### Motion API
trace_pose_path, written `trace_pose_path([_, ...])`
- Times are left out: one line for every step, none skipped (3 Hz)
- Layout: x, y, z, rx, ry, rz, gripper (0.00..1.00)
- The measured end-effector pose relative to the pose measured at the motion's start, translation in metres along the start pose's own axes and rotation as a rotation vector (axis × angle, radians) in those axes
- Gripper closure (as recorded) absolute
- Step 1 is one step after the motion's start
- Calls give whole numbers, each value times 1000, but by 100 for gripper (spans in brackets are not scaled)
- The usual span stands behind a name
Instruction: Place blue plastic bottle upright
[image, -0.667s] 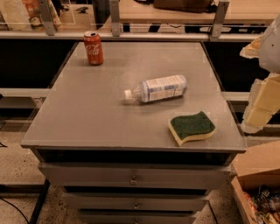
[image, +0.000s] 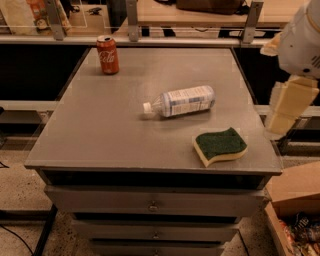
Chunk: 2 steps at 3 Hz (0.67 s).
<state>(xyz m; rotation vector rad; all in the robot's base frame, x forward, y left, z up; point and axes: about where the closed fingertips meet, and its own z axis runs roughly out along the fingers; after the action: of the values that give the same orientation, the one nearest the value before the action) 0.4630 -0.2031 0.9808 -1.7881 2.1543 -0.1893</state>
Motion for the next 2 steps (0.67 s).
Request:
trace_pose_path([-31, -39, 24, 42, 45, -151, 0])
trace_pose_path([-65, -72, 55, 49, 90, -304, 0])
